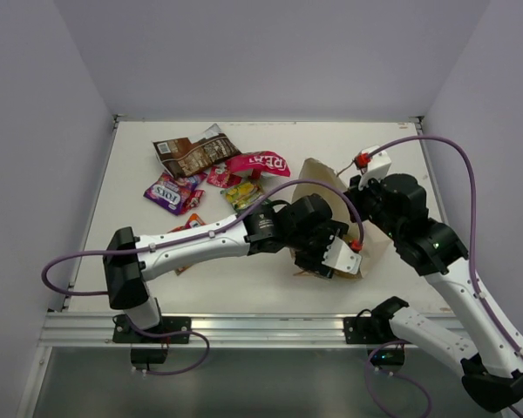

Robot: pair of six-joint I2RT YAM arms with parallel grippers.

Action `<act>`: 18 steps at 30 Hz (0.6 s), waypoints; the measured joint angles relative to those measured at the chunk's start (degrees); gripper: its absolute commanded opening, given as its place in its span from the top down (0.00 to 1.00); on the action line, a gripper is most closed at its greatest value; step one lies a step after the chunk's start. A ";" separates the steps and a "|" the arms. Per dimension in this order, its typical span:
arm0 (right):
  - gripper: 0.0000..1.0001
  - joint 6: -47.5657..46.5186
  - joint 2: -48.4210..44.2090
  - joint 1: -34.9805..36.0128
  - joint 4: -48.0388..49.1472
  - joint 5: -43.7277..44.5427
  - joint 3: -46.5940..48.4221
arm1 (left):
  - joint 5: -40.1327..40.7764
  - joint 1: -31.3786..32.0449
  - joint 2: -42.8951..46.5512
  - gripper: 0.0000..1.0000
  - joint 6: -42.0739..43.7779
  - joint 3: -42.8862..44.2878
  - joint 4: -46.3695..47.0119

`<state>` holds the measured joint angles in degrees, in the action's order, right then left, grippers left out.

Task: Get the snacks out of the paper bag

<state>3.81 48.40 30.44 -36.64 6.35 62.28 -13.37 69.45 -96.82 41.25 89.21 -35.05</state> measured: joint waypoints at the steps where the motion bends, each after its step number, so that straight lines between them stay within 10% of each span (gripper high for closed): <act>1: 0.99 0.00 -0.04 0.02 0.13 0.20 -0.09 | -0.04 0.00 -0.66 0.30 0.13 0.07 0.00; 5: 1.00 0.00 -0.17 0.11 0.37 0.46 -0.28 | -0.17 0.00 -3.67 0.54 0.44 0.20 -0.07; 8: 1.00 0.00 -0.17 0.20 0.66 0.83 -0.63 | 0.50 0.00 -4.44 0.96 0.74 0.20 -0.09; 18: 1.00 0.04 -0.42 0.31 1.18 3.26 -2.05 | 9.77 -0.04 5.90 1.00 1.38 -6.25 7.28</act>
<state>3.86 47.99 30.74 -35.46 9.61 60.23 -3.60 69.41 -90.91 42.63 82.96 -27.77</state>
